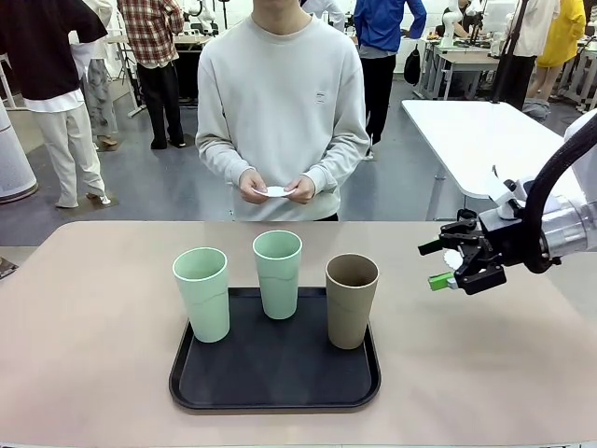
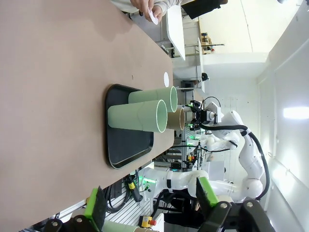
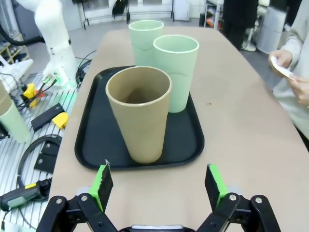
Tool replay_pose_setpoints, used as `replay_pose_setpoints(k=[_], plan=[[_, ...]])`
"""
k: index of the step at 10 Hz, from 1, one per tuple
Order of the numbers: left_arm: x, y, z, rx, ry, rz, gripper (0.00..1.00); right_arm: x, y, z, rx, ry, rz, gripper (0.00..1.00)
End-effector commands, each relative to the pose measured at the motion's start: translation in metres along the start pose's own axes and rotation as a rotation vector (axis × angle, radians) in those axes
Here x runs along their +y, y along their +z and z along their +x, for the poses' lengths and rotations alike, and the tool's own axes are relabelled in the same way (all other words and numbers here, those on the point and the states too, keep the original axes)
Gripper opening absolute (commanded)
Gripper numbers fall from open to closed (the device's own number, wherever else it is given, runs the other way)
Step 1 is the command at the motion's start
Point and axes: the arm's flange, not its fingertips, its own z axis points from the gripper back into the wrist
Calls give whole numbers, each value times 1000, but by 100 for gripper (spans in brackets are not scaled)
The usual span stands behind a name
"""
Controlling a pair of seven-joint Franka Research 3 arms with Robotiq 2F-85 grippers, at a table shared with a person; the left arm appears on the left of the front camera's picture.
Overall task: Place coasters on the table and set cups on them.
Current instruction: Pick up one Reusable plastic cup and place it on a coaster set by the human.
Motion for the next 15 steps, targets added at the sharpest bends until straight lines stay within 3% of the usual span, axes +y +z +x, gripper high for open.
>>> replay_pose_setpoints(k=[1,6,10,15], plan=[[0,2,-1,-7,-3,-8,100,-15,-19,-15,-89,10,30,100],[0,2,-1,-7,-3,-8,100,-21,-55,-37,-108,-2,115,100],[0,2,-1,-7,-3,-8,100,-29,-71,-27,-129,54,130,100],[0,2,-1,-7,-3,-8,100,-38,-84,-23,-138,21,162,100]])
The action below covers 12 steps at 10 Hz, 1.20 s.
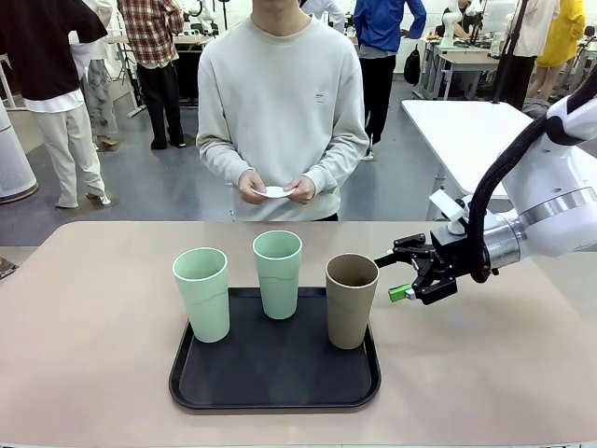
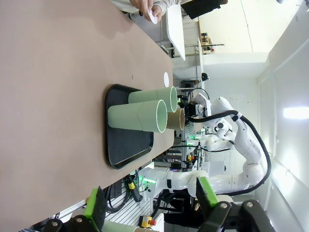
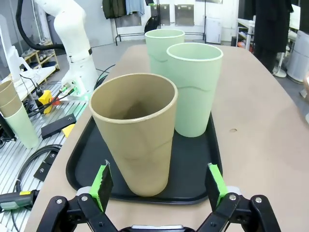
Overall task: Place coasters on the table and set cups on them.
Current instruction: Pick up one Reusable plastic cup and place it on a coaster set by the human.
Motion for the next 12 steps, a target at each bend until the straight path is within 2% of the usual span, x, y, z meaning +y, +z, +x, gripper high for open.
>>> replay_pose_setpoints(k=[1,2,3,7,8,10,12], plan=[[0,2,-1,-7,-3,-8,100,-1,-4,2,-28,-6,-24,100],[0,2,-1,-7,-3,-8,100,5,-2,7,-25,-31,-73,100],[0,2,-1,-7,-3,-8,100,0,0,-1,0,-2,0,100],[0,2,-1,-7,-3,-8,100,0,1,1,-5,-5,-11,100],[0,2,-1,-7,-3,-8,100,-6,-1,-6,-47,-63,-35,100],[0,2,-1,-7,-3,-8,100,-11,-7,-15,-101,-94,-25,100],[0,2,-1,-7,-3,-8,100,-13,-15,-19,-114,-114,3,100]])
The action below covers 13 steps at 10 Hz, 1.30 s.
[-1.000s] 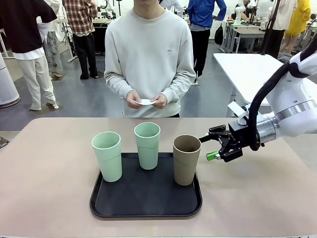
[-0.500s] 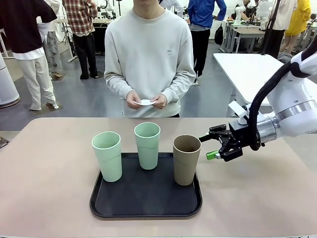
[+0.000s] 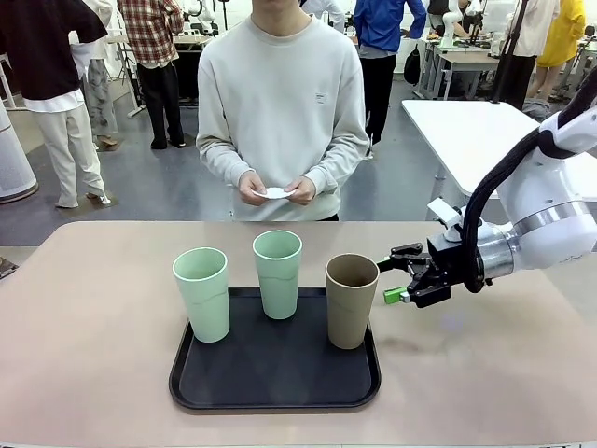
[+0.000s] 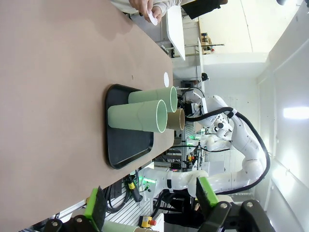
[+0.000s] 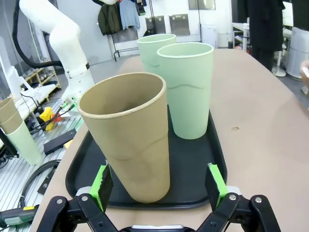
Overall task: Place coasters on the table and set cups on them.
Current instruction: Pick up one Reusable plastic cup and place it on a coaster set by the human.
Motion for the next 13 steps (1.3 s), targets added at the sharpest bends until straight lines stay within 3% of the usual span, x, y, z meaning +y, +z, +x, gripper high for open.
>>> replay_pose_setpoints(k=[1,8,13], plan=[[0,2,-1,-7,-3,-8,100,-9,-10,0,-36,-27,23,100],[0,2,-1,-7,-3,-8,100,-3,-25,-7,-2,43,170,100],[0,2,-1,-7,-3,-8,100,-16,-34,-8,-47,100,184,100]])
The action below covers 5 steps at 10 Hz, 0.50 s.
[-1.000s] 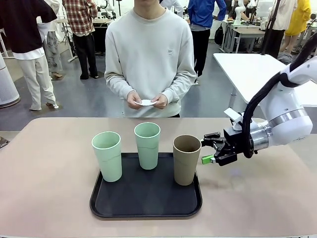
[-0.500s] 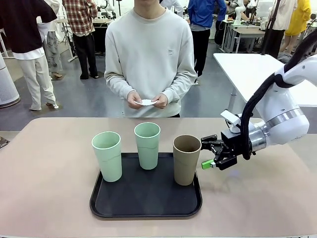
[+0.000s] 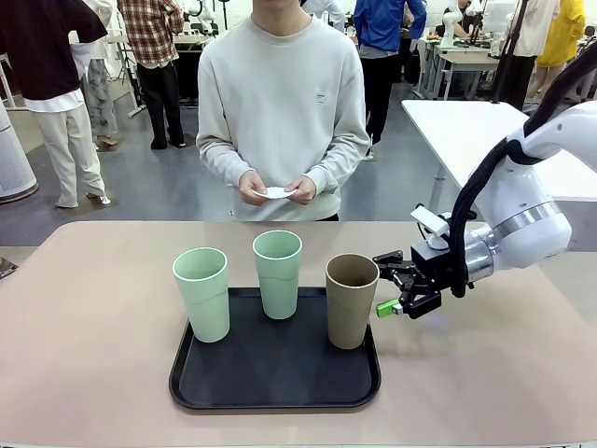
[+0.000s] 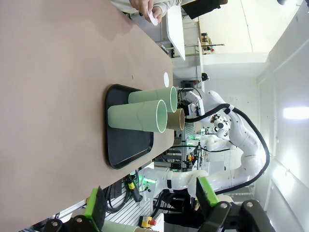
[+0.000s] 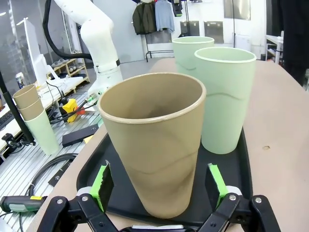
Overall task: Place coasters on the table and set cups on them.
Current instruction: Pick up one Reusable plastic cup and place it on a coaster set by the human.
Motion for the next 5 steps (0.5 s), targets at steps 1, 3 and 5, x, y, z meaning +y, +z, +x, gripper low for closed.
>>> replay_pose_setpoints(k=[1,3,5], plan=[[0,2,-1,-7,-3,-8,100,-12,-9,-6,-28,27,20,100],[0,2,-1,-7,-3,-8,100,-19,-17,-7,-22,13,42,100],[0,2,-1,-7,-3,-8,100,-20,-23,-8,-13,1,53,100]])
